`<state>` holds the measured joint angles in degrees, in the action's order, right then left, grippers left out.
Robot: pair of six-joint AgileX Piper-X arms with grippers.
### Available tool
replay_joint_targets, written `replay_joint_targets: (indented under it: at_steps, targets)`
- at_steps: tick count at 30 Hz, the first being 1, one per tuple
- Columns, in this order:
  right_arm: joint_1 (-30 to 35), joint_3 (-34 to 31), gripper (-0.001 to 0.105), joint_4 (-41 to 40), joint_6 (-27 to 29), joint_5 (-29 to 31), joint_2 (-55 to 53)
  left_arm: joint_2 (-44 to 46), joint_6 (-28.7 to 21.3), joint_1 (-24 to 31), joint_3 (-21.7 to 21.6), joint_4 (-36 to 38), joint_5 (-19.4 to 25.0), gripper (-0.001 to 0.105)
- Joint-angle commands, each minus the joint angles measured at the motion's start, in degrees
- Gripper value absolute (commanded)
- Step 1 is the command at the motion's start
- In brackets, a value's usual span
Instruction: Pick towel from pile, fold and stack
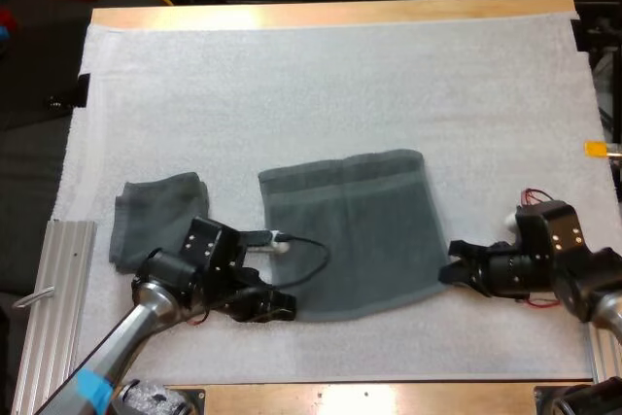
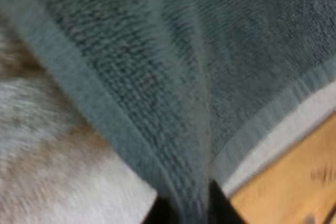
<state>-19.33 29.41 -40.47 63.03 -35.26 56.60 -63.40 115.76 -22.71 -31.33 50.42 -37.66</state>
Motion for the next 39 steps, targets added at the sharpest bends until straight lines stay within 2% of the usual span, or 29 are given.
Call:
replay_joint_targets:
  at_steps: [1,6,9,15,19,23,26,34,39]
  targets:
    - [-0.7,0.1,0.000,-2.1,0.7,-0.3,-1.7,0.5,-0.5,-1.3,-1.2,1.8,1.7,0.000]
    - [-5.7,0.1,0.000,-6.6,0.4,2.6,-6.7,0.9,-1.2,-5.3,-4.3,7.2,3.7,0.000]
    - [-8.4,0.1,0.000,-8.5,-0.4,5.2,-8.6,1.1,-2.4,-6.7,-4.8,9.7,4.4,0.000]
    - [-9.3,0.1,0.000,-6.8,-4.4,7.0,-9.1,0.9,-2.9,-5.2,-4.8,8.5,1.1,0.000]
    - [-9.3,0.1,0.000,-0.1,-9.6,7.2,-8.9,-1.1,-2.9,-1.2,-4.8,5.3,-3.0,0.000]
    - [-9.3,0.1,0.000,7.4,-14.5,7.2,-6.3,-5.7,-1.7,4.0,-4.8,1.3,-12.3,0.000]
    - [-9.3,0.1,0.000,12.5,-16.2,6.7,-2.4,-9.2,-0.6,6.8,-5.1,-2.1,-17.1,0.000]
    - [-8.0,0.1,0.000,27.0,-22.9,6.8,7.9,-15.0,0.3,11.1,-7.9,-7.2,-18.0,0.000]
    - [-4.1,0.1,0.000,34.8,-27.3,6.4,12.0,-18.4,4.8,11.6,-9.0,-13.3,-18.2,0.000]
